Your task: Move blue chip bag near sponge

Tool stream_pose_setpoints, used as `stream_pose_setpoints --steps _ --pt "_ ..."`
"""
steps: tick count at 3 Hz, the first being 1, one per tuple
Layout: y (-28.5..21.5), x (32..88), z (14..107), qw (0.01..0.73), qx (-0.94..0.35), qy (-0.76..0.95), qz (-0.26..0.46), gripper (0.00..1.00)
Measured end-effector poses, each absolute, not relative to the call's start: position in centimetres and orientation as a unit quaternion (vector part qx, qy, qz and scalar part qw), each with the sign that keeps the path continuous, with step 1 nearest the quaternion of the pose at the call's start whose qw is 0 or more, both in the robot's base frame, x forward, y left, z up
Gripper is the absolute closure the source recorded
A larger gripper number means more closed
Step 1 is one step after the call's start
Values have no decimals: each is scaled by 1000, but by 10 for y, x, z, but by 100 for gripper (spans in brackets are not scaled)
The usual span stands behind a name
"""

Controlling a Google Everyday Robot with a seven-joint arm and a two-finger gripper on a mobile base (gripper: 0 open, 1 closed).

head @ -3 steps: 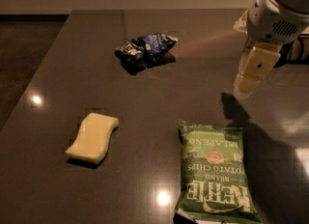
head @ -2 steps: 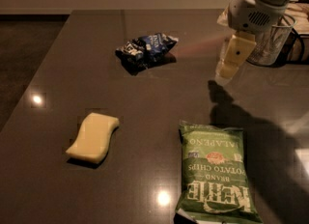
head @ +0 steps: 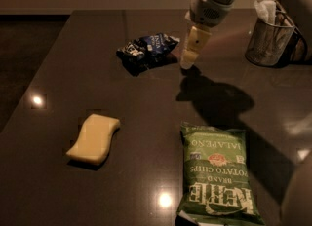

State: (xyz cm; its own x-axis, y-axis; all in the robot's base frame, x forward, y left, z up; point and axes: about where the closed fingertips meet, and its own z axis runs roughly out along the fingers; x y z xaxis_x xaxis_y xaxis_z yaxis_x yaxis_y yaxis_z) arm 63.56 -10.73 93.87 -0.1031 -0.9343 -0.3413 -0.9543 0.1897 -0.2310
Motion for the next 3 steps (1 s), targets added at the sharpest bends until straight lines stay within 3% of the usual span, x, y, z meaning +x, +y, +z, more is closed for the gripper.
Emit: stream_pose_setpoints --steps 2,3 --pt "-61 699 898 192 -646 738 20 0" --pt "-46 720 877 168 -650 741 -3 8"
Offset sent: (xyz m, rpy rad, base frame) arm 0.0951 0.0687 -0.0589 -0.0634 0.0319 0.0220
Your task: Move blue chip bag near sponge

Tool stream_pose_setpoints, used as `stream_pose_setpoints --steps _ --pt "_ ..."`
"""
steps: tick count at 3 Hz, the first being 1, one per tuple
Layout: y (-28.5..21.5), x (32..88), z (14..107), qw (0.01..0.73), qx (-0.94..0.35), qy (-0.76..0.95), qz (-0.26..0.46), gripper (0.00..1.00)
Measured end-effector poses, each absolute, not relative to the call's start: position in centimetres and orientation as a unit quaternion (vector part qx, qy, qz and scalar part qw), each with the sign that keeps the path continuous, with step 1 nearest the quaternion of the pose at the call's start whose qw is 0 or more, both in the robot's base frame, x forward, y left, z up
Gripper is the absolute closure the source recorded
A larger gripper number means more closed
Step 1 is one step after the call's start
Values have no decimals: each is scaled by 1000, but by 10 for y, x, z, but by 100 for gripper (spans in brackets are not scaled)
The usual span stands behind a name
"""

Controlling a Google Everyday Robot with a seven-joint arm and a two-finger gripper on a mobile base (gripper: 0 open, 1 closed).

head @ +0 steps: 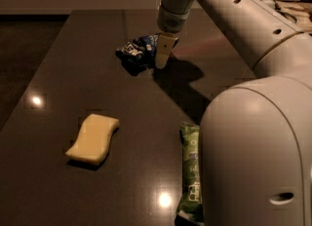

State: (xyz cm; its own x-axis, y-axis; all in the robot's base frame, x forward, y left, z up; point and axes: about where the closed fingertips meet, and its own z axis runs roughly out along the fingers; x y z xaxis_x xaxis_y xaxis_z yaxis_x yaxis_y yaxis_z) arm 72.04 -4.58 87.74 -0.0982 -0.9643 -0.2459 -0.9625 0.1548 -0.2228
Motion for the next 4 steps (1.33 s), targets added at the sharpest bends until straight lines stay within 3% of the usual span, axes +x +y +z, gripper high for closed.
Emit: stream_pose_setpoints --steps 2,4 --pt "-36 717 879 165 -663 730 -3 53" --pt "-18 662 917 207 -693 689 37 98"
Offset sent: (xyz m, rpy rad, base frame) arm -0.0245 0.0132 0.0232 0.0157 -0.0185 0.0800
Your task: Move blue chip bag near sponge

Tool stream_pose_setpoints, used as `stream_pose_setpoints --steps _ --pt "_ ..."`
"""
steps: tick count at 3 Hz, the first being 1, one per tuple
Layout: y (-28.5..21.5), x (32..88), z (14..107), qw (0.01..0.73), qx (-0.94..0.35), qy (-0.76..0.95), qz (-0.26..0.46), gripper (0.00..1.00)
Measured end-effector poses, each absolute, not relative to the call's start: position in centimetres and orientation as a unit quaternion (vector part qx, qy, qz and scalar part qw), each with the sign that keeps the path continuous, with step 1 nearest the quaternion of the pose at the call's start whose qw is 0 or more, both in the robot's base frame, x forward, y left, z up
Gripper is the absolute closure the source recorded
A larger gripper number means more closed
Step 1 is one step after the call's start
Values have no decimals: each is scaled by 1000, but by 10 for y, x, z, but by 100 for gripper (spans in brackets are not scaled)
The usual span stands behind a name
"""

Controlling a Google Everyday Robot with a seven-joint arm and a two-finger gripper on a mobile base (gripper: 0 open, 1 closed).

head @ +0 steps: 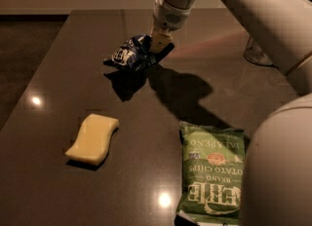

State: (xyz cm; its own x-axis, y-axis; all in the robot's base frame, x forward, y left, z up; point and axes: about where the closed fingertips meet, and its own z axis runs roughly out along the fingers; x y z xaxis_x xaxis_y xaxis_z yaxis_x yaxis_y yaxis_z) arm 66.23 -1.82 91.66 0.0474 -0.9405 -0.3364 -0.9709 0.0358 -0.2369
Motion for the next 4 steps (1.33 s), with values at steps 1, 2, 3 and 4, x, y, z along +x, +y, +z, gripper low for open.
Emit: stream_pose_setpoints --steps 1,2,3,4 --pt "-1 622 923 220 -712 664 69 100" --pt "17 576 914 223 -732 635 107 98" --pt "26 556 909 227 -741 620 119 75" --pt "34 544 905 229 -750 607 129 52"
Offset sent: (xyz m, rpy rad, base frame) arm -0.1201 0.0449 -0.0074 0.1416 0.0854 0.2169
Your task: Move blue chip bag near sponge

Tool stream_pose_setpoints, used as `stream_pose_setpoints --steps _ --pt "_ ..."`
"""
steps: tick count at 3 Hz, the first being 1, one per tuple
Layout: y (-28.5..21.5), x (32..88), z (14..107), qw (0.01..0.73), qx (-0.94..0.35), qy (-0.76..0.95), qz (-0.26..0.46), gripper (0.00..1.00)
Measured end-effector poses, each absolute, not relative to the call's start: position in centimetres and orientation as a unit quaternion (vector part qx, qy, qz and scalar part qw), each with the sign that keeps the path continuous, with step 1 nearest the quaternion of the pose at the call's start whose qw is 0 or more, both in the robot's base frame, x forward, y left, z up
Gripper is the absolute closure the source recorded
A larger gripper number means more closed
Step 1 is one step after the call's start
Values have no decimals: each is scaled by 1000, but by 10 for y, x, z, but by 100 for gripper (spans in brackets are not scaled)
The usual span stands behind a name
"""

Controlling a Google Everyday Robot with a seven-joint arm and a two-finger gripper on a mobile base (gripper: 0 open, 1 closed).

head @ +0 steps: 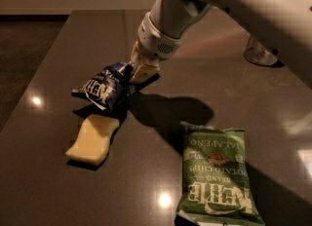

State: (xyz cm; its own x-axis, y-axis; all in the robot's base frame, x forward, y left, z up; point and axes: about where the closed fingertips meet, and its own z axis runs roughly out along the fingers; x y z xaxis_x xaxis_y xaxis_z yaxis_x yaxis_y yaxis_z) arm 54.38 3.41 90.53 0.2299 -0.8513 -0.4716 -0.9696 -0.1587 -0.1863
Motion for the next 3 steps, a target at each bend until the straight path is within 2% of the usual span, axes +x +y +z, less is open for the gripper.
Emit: stream_pose_setpoints --steps 2,3 --pt "37 543 905 228 -752 605 129 6" --pt "37 542 905 228 -752 605 129 0"
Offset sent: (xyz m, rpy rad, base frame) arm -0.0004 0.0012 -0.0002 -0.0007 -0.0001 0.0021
